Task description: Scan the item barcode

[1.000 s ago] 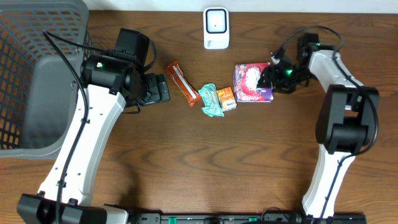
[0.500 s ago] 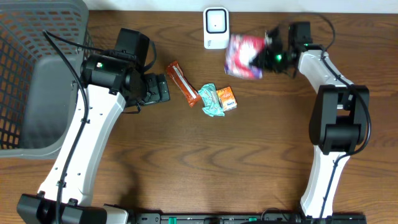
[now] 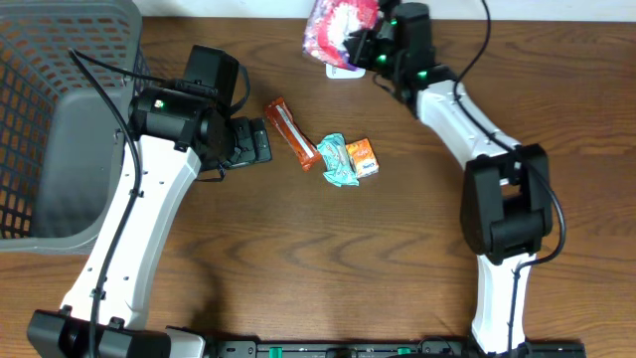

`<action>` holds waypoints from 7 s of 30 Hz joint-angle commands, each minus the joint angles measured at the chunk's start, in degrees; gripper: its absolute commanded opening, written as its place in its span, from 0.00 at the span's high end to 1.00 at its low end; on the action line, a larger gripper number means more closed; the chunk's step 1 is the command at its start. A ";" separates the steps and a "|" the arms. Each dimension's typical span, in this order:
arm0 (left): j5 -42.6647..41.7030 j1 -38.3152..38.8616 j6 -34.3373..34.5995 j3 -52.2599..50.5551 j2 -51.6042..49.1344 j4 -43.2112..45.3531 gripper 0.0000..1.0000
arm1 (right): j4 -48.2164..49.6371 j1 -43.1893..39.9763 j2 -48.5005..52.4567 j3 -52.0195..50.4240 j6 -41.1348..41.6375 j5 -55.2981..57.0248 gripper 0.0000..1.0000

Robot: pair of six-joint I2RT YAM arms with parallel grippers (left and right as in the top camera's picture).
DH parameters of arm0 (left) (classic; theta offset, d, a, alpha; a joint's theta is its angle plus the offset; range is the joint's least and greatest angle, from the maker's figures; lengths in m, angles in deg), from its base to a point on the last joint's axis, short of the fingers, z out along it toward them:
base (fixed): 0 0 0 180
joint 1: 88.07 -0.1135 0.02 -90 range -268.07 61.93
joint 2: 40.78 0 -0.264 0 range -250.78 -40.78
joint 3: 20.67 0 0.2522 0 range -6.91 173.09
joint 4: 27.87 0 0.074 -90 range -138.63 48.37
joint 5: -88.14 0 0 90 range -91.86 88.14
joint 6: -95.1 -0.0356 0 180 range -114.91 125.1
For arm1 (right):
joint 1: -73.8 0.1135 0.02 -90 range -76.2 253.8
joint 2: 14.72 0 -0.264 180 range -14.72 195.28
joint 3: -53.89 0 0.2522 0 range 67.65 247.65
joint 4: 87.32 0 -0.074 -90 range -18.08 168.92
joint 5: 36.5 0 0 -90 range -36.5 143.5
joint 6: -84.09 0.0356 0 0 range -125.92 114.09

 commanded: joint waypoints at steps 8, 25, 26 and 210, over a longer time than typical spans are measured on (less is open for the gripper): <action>0.55 0.02 -0.55 -0.31 -0.35 -0.17 0.02 | -7.08 -5.16 -2.78 0.44 -5.99 11.74 0.99; 0.55 0.02 -0.55 -0.31 -0.35 -0.17 0.02 | -34.93 -38.40 -4.70 -0.22 7.26 13.64 0.98; 0.57 0.02 -0.55 -0.31 -0.35 -0.20 0.02 | -34.84 -39.34 -4.66 -0.66 8.96 13.62 0.96; 0.55 0.02 -0.55 -0.31 -0.35 -0.20 0.02 | -21.79 3.67 4.94 19.91 -32.98 38.29 0.99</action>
